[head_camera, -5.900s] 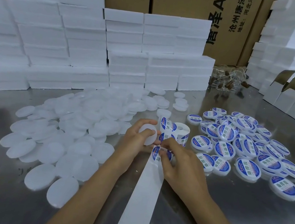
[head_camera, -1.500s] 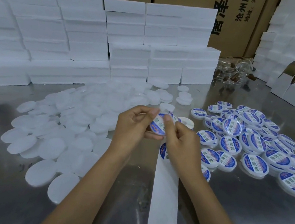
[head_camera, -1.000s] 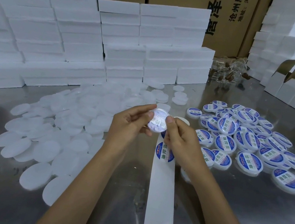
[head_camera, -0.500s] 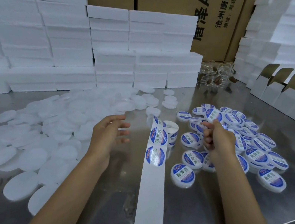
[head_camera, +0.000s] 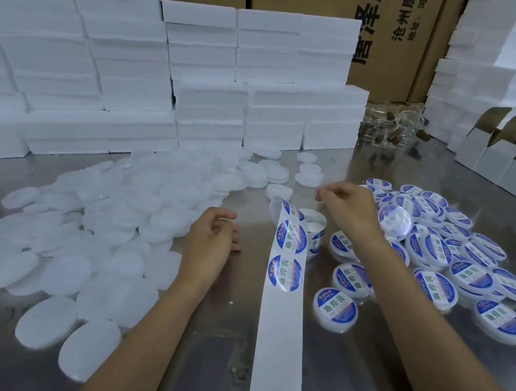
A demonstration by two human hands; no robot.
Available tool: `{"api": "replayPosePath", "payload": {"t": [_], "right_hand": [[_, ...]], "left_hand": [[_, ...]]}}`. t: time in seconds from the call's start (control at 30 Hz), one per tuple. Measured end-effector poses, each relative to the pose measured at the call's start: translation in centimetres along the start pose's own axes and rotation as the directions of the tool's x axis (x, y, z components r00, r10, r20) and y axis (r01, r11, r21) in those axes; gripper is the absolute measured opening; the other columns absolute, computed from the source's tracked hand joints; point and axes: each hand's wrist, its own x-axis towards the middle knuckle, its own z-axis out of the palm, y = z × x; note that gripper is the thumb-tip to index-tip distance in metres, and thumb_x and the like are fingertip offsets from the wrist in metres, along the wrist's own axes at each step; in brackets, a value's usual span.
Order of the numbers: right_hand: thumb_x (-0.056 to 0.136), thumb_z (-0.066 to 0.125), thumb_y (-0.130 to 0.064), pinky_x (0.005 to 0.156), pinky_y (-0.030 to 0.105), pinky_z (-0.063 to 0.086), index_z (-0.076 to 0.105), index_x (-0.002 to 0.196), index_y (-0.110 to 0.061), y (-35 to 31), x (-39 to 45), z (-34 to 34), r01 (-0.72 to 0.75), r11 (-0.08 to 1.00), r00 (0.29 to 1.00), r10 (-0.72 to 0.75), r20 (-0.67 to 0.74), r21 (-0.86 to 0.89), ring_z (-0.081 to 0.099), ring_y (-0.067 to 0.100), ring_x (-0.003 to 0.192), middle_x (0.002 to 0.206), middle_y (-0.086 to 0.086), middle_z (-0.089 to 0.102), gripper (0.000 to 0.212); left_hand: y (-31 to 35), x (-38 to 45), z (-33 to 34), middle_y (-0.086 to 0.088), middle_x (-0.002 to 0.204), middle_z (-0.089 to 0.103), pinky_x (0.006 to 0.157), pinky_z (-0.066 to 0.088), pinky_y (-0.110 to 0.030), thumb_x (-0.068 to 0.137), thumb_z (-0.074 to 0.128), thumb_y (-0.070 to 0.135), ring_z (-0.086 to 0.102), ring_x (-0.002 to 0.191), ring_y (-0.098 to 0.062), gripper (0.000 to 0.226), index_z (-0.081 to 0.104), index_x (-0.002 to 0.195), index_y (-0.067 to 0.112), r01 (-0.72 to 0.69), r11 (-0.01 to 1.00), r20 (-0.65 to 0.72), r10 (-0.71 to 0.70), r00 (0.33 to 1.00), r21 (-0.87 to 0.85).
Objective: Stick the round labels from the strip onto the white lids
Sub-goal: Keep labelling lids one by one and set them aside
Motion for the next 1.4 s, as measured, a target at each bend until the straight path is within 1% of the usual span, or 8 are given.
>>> {"api": "replayPosePath", "payload": {"t": [0.33,0.6,0.73,0.87,1.0,1.1,1.27,1.4], "right_hand": [[0.081,0.081,-0.022,0.086,0.030,0.047,0.064,0.124,-0.008,-1.1,8.1,6.2,0.076,0.904,0.901,0.118,0.417,-0.420,0.061,0.028,0.113,0.125,0.012,0.061,0.048],[0.075,0.085,-0.019,0.080,0.027,0.041,0.065,0.111,-0.006,-1.2,9.6,6.2,0.144,0.893,0.931,0.025,0.365,-0.427,0.057,0.022,0.103,0.118,0.008,0.064,0.043],[0.073,0.086,-0.020,0.077,0.025,0.041,0.063,0.109,-0.011,-3.3,7.8,5.3,0.287,0.920,0.936,-0.211,0.280,-0.267,0.058,0.019,0.103,0.115,0.002,0.064,0.044],[0.072,0.086,-0.024,0.077,0.021,0.043,0.058,0.110,-0.022,-6.3,3.3,3.8,0.449,0.884,0.869,-0.399,0.292,-0.128,0.059,0.010,0.101,0.110,-0.013,0.062,0.047],[0.074,0.083,-0.032,0.078,0.014,0.038,0.053,0.115,-0.029,-8.0,-2.1,2.7,0.590,0.799,0.765,-0.508,0.396,-0.115,0.054,0.002,0.105,0.115,-0.017,0.059,0.050],[0.080,0.076,-0.031,0.084,0.016,0.039,0.051,0.119,-0.031,-8.0,-5.2,2.4,0.639,0.758,0.723,-0.533,0.440,-0.132,0.049,-0.001,0.109,0.116,-0.020,0.057,0.046],[0.081,0.075,-0.038,0.089,0.020,0.040,0.049,0.128,-0.036,-6.4,-7.6,0.6,0.574,0.803,0.787,-0.486,0.381,-0.161,0.048,-0.001,0.117,0.129,-0.021,0.053,0.054],[0.088,0.071,-0.030,0.088,0.029,0.048,0.060,0.111,-0.030,-3.2,-9.4,-0.8,0.473,0.854,0.870,-0.412,0.273,-0.218,0.056,0.004,0.101,0.111,-0.014,0.063,0.026]], "left_hand": [[-1.0,2.0,0.4,-0.005,0.088,0.065,0.050,0.051,-0.020,0.097,0.043,0.004,0.062,0.058,-0.017,0.025,0.062,0.098,0.020,-0.048,0.995,-0.040,0.052,0.998,0.090],[-1.1,2.5,0.2,-0.005,0.086,0.067,0.056,0.054,-0.028,0.097,0.043,0.005,0.059,0.048,-0.010,0.026,0.063,0.097,0.021,-0.036,0.997,-0.008,0.037,0.999,0.071],[-0.4,1.8,0.1,-0.002,0.083,0.068,0.046,0.052,-0.031,0.102,0.045,0.010,0.061,0.055,-0.015,0.026,0.067,0.092,0.020,-0.077,0.996,-0.052,0.076,0.996,-0.037],[1.4,1.1,-0.8,-0.012,0.088,0.072,0.049,0.051,-0.032,0.104,0.047,0.018,0.067,0.067,-0.019,0.021,0.067,0.101,0.012,-0.112,0.970,-0.089,0.095,0.992,-0.215],[3.7,-0.3,-1.4,-0.009,0.099,0.078,0.061,0.060,-0.032,0.102,0.054,0.038,0.076,0.088,-0.026,0.027,0.062,0.118,0.017,0.006,0.917,0.121,0.046,0.992,-0.398],[4.4,-1.7,-0.9,-0.009,0.103,0.078,0.069,0.062,-0.033,0.102,0.057,0.024,0.076,0.095,-0.025,0.027,0.061,0.127,0.014,-0.035,0.933,0.202,0.114,0.973,-0.359],[4.5,-2.2,-0.8,-0.005,0.100,0.079,0.072,0.062,-0.031,0.103,0.049,0.006,0.077,0.086,-0.027,0.031,0.056,0.133,0.010,-0.051,0.947,0.203,0.120,0.972,-0.316],[4.5,-1.6,-1.5,-0.015,0.109,0.075,0.074,0.063,-0.036,0.103,0.045,-0.001,0.076,0.089,-0.034,0.046,0.049,0.138,0.028,0.022,0.947,0.264,0.067,0.962,-0.319]]}}
